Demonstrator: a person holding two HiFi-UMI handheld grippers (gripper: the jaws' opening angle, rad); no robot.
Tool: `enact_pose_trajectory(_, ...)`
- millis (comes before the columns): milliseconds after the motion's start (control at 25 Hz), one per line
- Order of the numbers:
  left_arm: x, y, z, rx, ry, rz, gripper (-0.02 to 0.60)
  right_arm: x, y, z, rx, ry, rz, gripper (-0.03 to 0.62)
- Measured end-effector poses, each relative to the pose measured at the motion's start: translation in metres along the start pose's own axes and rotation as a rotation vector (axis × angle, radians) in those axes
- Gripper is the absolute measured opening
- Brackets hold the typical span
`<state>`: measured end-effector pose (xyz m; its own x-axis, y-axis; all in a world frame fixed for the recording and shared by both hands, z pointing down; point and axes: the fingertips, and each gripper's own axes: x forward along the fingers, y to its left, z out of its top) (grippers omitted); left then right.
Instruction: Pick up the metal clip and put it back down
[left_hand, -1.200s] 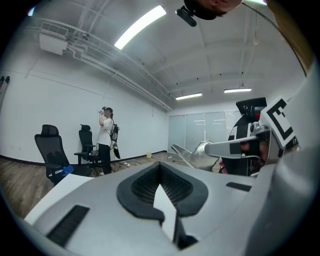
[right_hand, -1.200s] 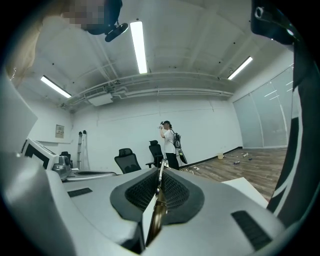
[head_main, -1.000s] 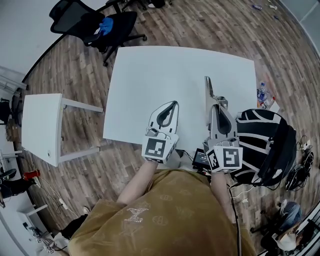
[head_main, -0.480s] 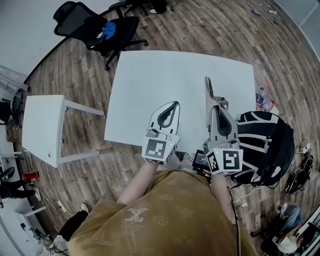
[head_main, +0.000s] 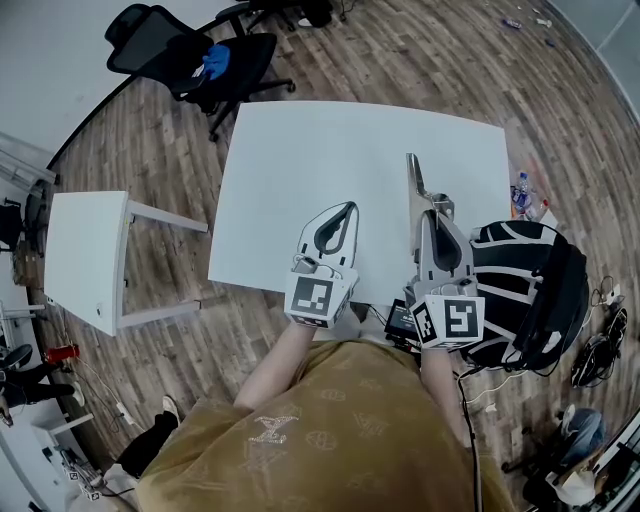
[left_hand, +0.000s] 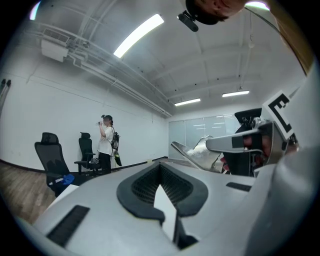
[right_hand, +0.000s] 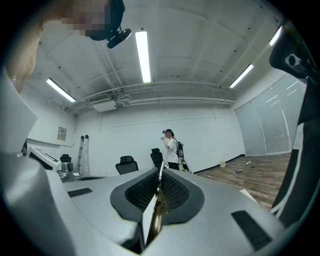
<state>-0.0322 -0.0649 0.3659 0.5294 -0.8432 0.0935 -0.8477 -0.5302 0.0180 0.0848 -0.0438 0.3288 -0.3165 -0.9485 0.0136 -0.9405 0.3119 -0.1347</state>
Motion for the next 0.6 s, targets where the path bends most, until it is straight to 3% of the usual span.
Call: enact_pose_trajectory(600, 0.0005, 0.0017, 0.0016, -0.012, -0.015, -0.001, -0.003, 0.0002, -0.0053, -0.0058, -0.001, 0.015, -0.017, 0.026)
